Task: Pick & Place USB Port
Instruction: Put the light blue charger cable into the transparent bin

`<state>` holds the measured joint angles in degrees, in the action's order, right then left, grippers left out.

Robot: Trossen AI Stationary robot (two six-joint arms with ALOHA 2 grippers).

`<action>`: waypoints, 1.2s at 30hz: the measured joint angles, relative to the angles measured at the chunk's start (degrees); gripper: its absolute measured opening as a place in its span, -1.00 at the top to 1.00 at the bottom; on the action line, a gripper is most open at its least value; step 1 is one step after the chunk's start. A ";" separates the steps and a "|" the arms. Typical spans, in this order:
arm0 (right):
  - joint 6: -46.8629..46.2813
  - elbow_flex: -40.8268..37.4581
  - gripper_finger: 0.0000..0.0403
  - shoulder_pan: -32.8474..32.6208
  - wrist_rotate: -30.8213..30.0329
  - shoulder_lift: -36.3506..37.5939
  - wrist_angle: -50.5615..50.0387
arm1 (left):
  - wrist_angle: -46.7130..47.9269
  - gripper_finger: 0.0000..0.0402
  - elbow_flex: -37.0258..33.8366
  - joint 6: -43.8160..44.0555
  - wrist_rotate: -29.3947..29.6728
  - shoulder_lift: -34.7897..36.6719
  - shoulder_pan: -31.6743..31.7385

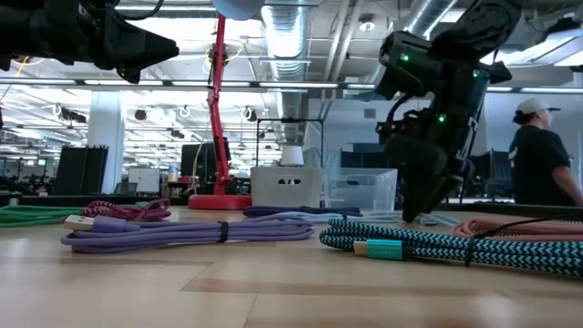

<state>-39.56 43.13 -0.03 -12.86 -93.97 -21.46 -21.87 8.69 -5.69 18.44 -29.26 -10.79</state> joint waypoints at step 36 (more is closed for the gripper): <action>8.12 -0.33 0.99 -0.59 -7.21 12.50 -0.87 | 0.01 0.62 -0.02 0.00 0.00 0.00 0.00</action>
<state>-31.43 42.81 -0.62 -20.07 -81.47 -22.33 -21.86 8.67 -5.69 18.44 -29.26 -10.79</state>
